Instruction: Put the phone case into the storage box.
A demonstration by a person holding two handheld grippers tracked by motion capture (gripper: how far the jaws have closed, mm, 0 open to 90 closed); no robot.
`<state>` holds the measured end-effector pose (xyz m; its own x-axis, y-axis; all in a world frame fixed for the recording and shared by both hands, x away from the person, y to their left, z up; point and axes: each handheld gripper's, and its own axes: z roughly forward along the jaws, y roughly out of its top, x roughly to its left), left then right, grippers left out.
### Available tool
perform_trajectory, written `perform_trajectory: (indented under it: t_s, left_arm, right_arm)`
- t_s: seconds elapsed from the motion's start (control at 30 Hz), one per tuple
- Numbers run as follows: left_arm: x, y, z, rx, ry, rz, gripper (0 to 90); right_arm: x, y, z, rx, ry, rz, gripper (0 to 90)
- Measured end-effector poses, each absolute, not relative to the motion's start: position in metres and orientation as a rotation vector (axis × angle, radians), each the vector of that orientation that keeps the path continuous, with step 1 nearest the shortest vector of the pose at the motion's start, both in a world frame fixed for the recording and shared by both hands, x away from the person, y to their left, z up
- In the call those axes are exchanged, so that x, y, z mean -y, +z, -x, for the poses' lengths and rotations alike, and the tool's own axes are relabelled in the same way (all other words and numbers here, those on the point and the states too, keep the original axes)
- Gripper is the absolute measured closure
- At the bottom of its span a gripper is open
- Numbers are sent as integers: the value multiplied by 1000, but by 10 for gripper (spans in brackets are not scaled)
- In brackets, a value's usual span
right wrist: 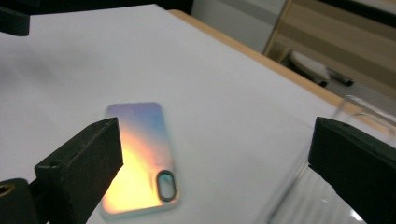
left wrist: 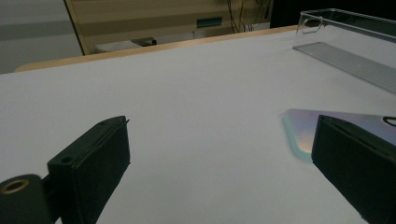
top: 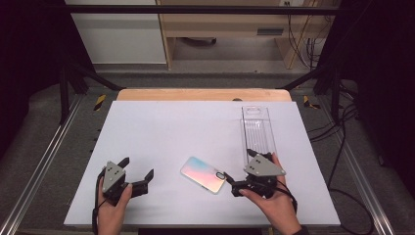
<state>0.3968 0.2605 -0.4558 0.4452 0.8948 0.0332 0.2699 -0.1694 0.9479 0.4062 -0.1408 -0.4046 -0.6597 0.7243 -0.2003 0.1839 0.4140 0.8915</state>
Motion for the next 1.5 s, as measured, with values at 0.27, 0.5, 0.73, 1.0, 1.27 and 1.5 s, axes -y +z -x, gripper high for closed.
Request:
perform_trajectory:
  t_s: [0.27, 0.5, 0.73, 1.0, 1.27, 1.5]
  left_arm:
    - [-275, -460, -400, -1028, 748, -1625, 32]
    - [-281, -460, -401, -1050, 716, -1576, 32]
    - [-283, -460, -401, -1043, 708, -1569, 33]
    - [-280, -459, -400, -1022, 703, -1576, 32]
    - [-277, -458, -399, -1004, 708, -1589, 33]
    - [-275, -458, -400, -1002, 704, -1592, 32]
  right_arm:
    - [107, -428, -420, -2255, 1176, -764, 41]
    - [100, -449, -428, -2327, 1157, -804, 50]
    - [100, -461, -431, -2357, 1165, -839, 57]
    - [97, -473, -435, -2398, 1140, -861, 62]
    - [92, -481, -442, -2477, 1121, -874, 65]
    - [90, -486, -445, -2524, 1088, -880, 70]
